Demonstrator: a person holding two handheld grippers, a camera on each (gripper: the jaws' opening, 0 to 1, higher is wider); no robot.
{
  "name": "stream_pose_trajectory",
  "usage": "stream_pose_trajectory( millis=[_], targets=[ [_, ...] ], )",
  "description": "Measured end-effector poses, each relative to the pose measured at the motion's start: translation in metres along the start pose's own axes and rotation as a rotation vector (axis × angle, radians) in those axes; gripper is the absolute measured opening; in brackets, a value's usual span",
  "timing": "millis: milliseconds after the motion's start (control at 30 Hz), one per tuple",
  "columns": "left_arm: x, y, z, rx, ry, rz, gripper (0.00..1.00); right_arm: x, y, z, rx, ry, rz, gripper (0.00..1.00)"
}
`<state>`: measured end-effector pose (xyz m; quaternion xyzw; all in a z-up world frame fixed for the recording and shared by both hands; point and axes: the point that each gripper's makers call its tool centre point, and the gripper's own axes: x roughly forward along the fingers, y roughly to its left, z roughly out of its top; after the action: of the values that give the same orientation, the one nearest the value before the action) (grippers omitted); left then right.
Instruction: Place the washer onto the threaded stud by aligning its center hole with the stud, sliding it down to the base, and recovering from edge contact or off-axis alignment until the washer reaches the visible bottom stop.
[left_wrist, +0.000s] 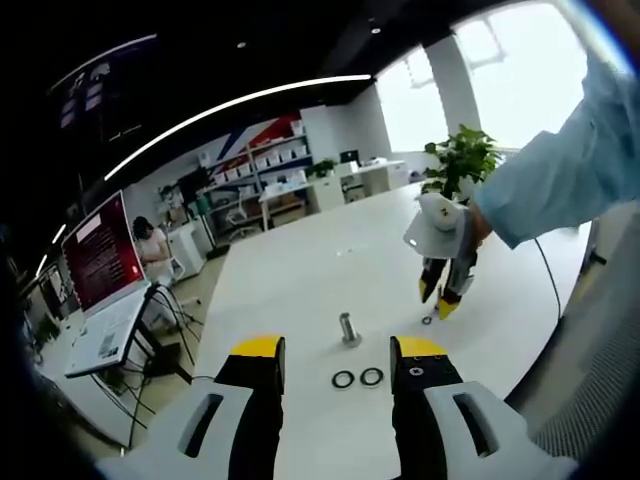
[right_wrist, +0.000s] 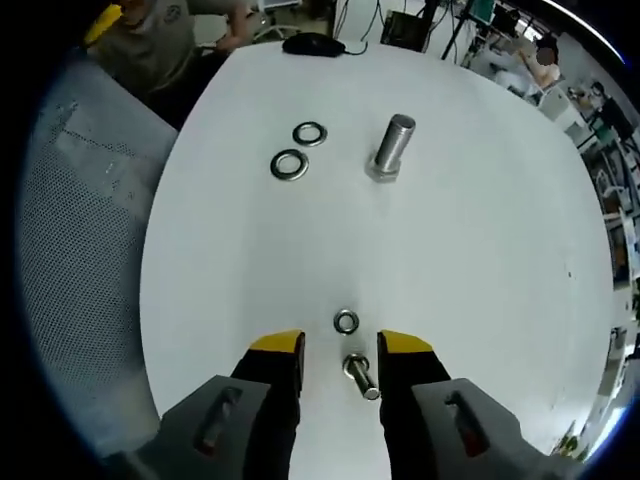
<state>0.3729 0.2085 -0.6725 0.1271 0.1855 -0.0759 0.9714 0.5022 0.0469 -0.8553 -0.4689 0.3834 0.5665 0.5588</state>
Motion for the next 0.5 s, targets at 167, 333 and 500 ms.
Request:
stream_pose_trajectory(
  millis=[167,333,500],
  targets=[
    [0.0003,0.0007,-0.0005,-0.005,0.003,0.001,0.40,0.0061,-0.0013,-0.0029,-0.004,0.012,0.004,0.29],
    [0.0008,0.0007,-0.0013,-0.010,0.006,0.000,0.40,0.0094,-0.0017,-0.0062,-0.002,0.021,0.027,0.25],
    [0.0011,0.0006,-0.0021,-0.008,0.010,0.000,0.40,0.0101,-0.0022,-0.0049,0.024,0.003,0.048,0.25]
  ],
)
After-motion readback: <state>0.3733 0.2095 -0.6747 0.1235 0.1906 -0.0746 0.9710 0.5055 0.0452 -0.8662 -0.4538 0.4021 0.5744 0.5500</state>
